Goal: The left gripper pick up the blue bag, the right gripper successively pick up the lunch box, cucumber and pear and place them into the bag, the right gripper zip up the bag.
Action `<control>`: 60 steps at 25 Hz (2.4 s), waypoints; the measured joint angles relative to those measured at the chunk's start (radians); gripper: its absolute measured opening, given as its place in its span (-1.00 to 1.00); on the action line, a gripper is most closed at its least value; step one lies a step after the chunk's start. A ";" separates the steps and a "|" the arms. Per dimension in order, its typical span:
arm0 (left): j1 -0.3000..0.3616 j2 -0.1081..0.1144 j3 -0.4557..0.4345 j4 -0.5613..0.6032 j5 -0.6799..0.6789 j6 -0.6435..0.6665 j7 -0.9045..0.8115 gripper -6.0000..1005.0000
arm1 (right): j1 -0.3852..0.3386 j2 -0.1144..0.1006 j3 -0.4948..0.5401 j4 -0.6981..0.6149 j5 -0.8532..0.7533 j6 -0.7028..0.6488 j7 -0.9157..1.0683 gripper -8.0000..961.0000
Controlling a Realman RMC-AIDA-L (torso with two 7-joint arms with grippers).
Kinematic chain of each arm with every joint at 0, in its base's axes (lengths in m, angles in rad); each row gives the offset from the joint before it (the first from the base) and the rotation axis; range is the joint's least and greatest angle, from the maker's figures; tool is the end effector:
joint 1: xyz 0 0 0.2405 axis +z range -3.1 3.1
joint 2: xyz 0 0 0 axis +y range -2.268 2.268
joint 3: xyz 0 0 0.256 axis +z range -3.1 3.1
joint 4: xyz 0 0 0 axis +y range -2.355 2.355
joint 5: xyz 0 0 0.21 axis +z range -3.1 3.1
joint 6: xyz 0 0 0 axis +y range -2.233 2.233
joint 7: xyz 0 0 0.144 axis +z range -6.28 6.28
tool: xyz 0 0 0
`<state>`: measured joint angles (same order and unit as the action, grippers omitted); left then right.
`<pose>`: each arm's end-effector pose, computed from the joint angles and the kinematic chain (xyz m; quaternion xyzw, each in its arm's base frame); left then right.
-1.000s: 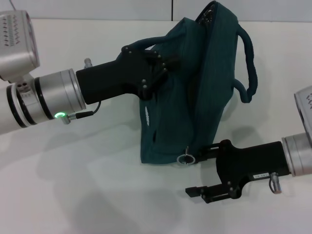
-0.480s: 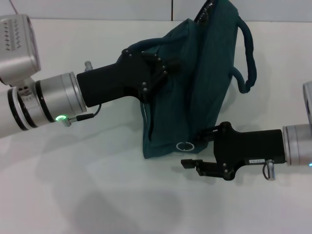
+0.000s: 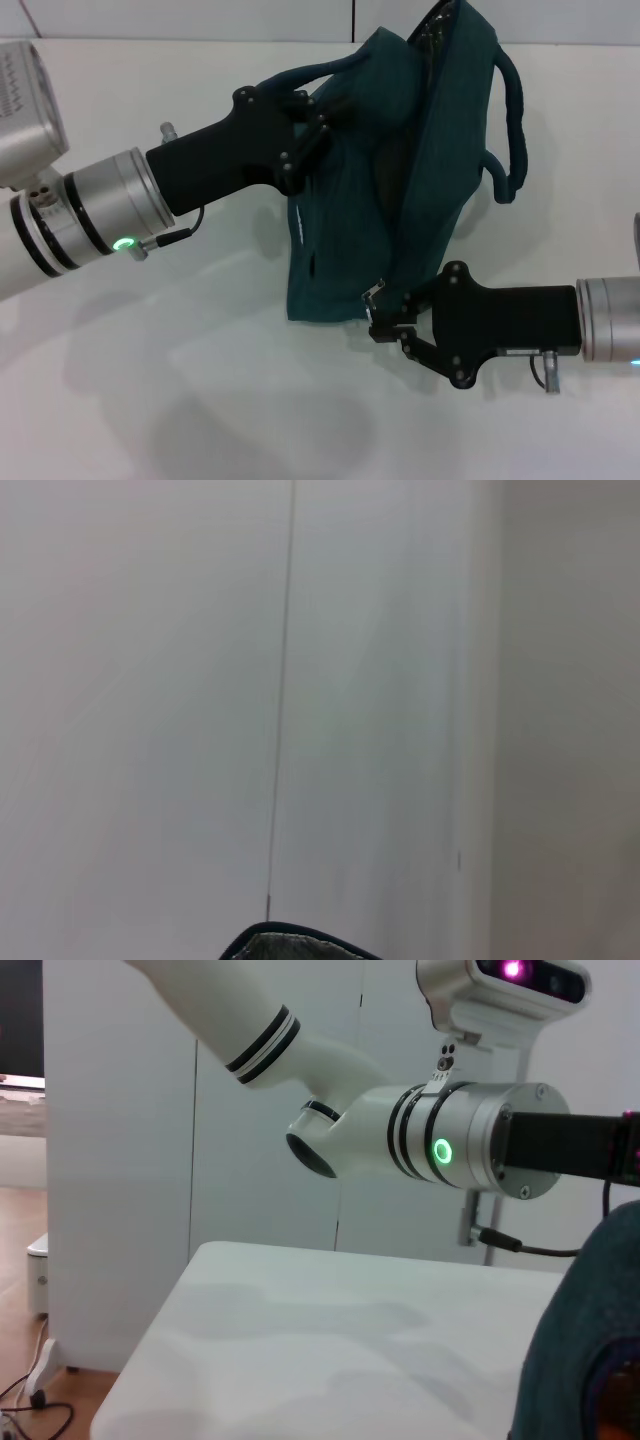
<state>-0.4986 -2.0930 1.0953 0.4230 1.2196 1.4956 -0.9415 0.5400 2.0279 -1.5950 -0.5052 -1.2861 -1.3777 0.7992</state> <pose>-0.2202 0.3275 -0.0276 -0.8732 -0.1098 -0.4278 0.2060 0.2143 0.2992 -0.0807 -0.9638 -0.0699 0.2519 0.0532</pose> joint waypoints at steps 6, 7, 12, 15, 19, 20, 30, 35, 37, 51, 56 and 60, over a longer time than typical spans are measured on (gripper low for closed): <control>-0.001 -0.001 0.001 -0.025 -0.013 0.000 0.015 -0.81 | -0.006 0.000 -0.004 0.007 0.030 0.017 -0.006 -0.77; -0.001 -0.001 0.001 -0.027 -0.013 0.000 0.023 -0.81 | -0.006 0.000 -0.004 0.009 0.031 0.018 -0.011 -0.81; 0.000 -0.004 0.002 -0.035 -0.023 0.001 0.033 -0.80 | -0.007 0.000 -0.005 0.020 0.044 0.018 -0.042 -0.85; 0.002 -0.004 0.003 -0.044 -0.047 0.013 0.034 -0.79 | -0.008 0.000 -0.006 0.027 0.059 0.014 -0.044 -0.85; 0.008 -0.004 0.001 -0.077 -0.102 0.056 0.055 -0.78 | -0.008 0.000 -0.006 0.028 0.059 0.011 -0.062 -0.85; 0.010 -0.004 0.001 -0.090 -0.118 0.068 0.068 -0.78 | -0.010 0.000 -0.006 0.028 0.061 0.009 -0.072 -0.85; 0.073 -0.002 -0.007 -0.152 -0.208 0.182 0.135 -0.17 | -0.022 0.000 -0.059 0.027 0.167 -0.029 -0.185 -0.85; 0.130 -0.003 -0.006 -0.157 -0.232 0.209 0.142 0.40 | -0.019 0.000 -0.086 0.026 0.223 -0.025 -0.230 -0.84; 0.157 -0.003 -0.003 -0.160 -0.237 0.221 0.159 0.40 | -0.018 0.000 -0.086 0.025 0.239 -0.023 -0.235 -0.84; 0.179 -0.002 -0.002 -0.195 -0.253 0.271 0.258 0.39 | -0.043 -0.043 -0.059 0.032 0.261 -0.170 -0.013 -0.79; 0.148 0.000 -0.003 -0.196 -0.253 0.269 0.262 0.39 | -0.095 -0.044 -0.020 0.026 0.250 -0.189 0.034 -0.77; 0.117 -0.002 -0.002 -0.203 -0.253 0.258 0.280 0.39 | -0.110 -0.046 0.004 0.009 0.181 -0.161 0.120 -0.49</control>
<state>-0.3818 -2.0951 1.0932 0.2199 0.9662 1.7538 -0.6619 0.4301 1.9818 -1.5905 -0.4965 -1.1047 -1.5390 0.9191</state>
